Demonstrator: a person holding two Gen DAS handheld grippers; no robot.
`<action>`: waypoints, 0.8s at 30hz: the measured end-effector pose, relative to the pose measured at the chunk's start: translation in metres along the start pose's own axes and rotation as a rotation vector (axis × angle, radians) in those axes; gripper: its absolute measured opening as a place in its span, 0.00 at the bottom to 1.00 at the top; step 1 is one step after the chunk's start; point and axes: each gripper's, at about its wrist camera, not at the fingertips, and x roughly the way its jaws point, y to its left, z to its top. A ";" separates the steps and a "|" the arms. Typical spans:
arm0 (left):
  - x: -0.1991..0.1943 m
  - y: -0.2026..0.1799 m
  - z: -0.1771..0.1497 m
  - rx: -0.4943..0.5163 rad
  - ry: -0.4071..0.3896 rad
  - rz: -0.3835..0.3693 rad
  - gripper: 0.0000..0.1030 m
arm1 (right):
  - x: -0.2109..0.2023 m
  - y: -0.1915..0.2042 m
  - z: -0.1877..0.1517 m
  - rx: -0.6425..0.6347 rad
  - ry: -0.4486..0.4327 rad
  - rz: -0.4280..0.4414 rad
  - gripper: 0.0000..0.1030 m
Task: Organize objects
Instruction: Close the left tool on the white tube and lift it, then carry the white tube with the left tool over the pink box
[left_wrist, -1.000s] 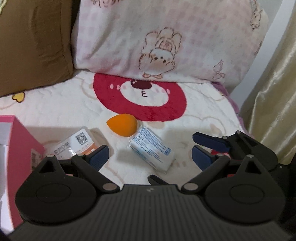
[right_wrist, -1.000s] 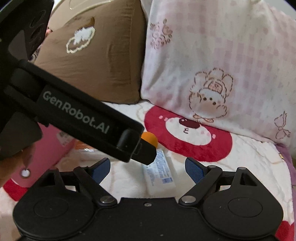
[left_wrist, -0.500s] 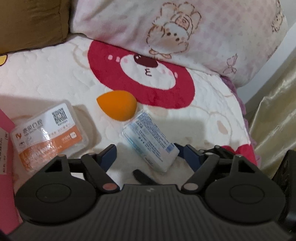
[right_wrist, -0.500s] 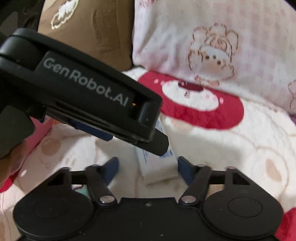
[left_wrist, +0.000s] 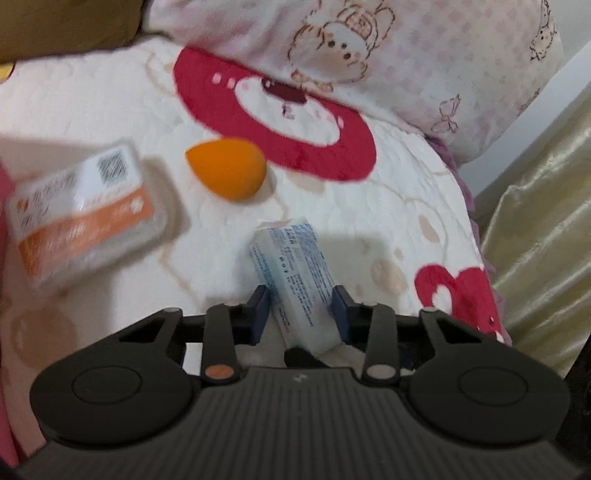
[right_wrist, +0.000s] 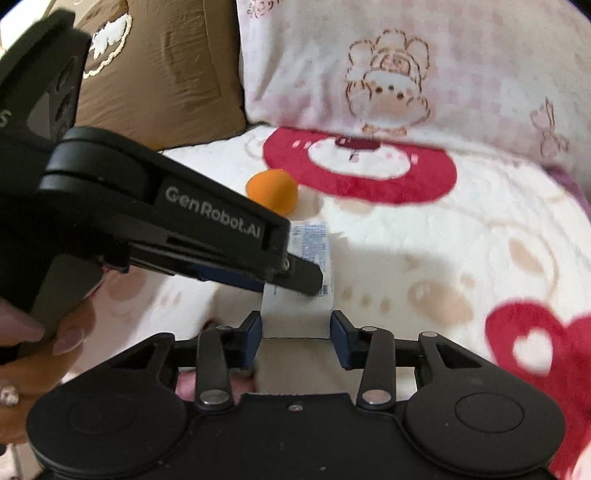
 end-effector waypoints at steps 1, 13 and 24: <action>-0.002 0.002 -0.004 -0.011 0.017 -0.010 0.32 | -0.004 0.002 -0.004 0.012 0.014 0.004 0.44; -0.009 0.011 -0.038 -0.013 0.046 0.011 0.36 | -0.009 0.019 -0.028 -0.090 0.061 0.021 0.47; -0.023 0.009 -0.052 -0.001 -0.007 -0.018 0.27 | -0.014 0.019 -0.038 0.044 0.003 0.017 0.45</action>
